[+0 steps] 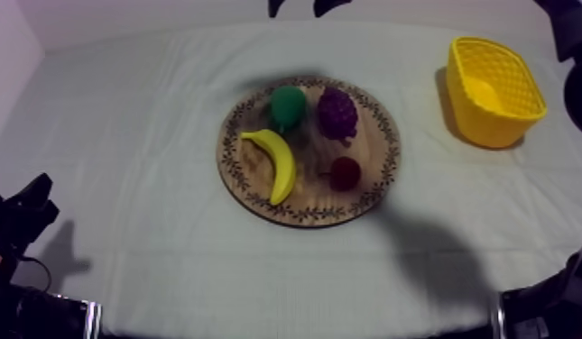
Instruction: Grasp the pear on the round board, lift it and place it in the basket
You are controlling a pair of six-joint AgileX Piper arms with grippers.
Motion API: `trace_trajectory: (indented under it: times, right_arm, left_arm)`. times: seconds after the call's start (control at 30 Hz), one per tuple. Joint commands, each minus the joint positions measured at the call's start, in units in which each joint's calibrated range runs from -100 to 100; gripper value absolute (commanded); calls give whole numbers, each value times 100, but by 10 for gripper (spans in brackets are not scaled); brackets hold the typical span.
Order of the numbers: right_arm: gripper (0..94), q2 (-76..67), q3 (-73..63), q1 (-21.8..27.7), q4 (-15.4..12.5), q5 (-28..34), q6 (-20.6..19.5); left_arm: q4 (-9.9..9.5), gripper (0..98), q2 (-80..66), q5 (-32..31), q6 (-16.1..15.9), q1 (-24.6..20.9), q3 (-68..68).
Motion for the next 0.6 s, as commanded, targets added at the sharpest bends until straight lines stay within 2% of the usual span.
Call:
trace_trajectory:
  times: [0.0,0.57]
  right_arm:
    - [552,118,46,-8,20,-10,-12]
    - [609,2126,-225,44,34,-19,-229]
  left_arm:
    - [1,1,2,0,2,0,-2]
    - [1,1,2,0,2,0,-2]
